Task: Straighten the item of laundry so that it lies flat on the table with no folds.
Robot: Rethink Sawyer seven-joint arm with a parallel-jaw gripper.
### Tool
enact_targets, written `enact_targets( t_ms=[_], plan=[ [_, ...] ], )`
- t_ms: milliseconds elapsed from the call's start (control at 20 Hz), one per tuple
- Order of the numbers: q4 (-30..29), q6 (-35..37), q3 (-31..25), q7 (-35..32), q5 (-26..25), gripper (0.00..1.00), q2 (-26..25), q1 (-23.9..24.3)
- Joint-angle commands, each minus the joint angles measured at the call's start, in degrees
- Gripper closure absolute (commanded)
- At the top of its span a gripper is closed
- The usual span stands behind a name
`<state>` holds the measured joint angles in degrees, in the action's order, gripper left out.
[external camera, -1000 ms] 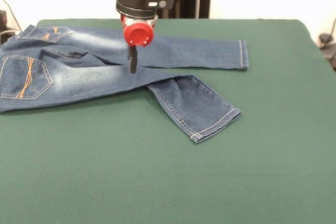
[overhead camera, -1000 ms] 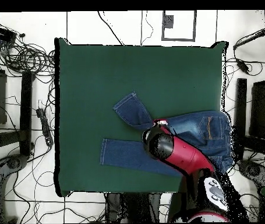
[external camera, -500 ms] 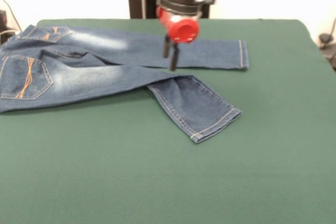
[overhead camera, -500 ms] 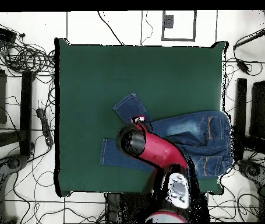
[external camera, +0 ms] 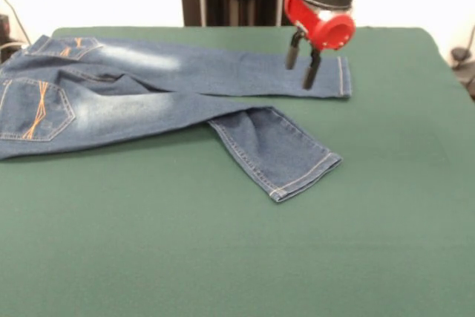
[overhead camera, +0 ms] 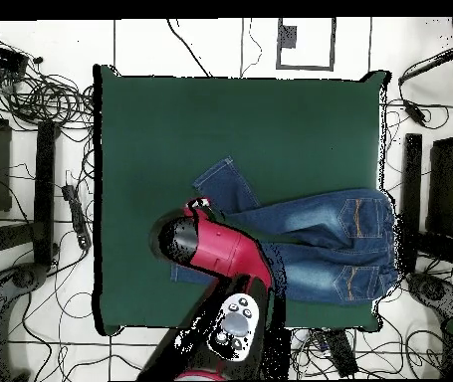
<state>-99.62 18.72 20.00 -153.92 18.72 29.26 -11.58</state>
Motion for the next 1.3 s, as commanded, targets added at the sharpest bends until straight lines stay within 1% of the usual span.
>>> enact_targets(
  t_ms=[50,100,150,200,250,350,500,650,700,900,1050,1300],
  plan=[
    [2.2,-3.1,-0.9,-12.9,5.9,0.00,-8.1,3.5],
    [1.8,-5.0,-1.8,-12.0,6.0,0.00,-8.5,5.6],
    [1.5,-6.3,-2.3,-12.0,6.4,0.00,-8.8,6.4],
    [0.3,-8.6,-4.1,-11.9,6.9,0.00,-8.6,8.6],
    [-0.1,-9.7,-4.9,-11.6,6.9,0.00,-8.6,9.6],
    [-0.5,-11.8,-5.5,-10.8,6.5,0.00,-8.8,11.7],
    [-2.5,-15.2,-8.9,-9.6,5.0,0.00,-7.8,16.3],
    [-3.6,-16.0,-11.1,-8.6,3.9,0.00,-7.0,19.5],
    [-4.2,-16.4,-12.4,-7.8,3.1,0.00,-6.7,21.6],
    [-5.2,-15.3,-15.2,-6.5,2.5,0.00,-6.7,25.6],
    [-5.9,-14.6,-15.5,-5.5,1.6,0.00,-6.6,27.0],
    [-9.0,-14.4,-16.1,-4.9,0.0,0.00,-4.7,29.0]
  ],
)
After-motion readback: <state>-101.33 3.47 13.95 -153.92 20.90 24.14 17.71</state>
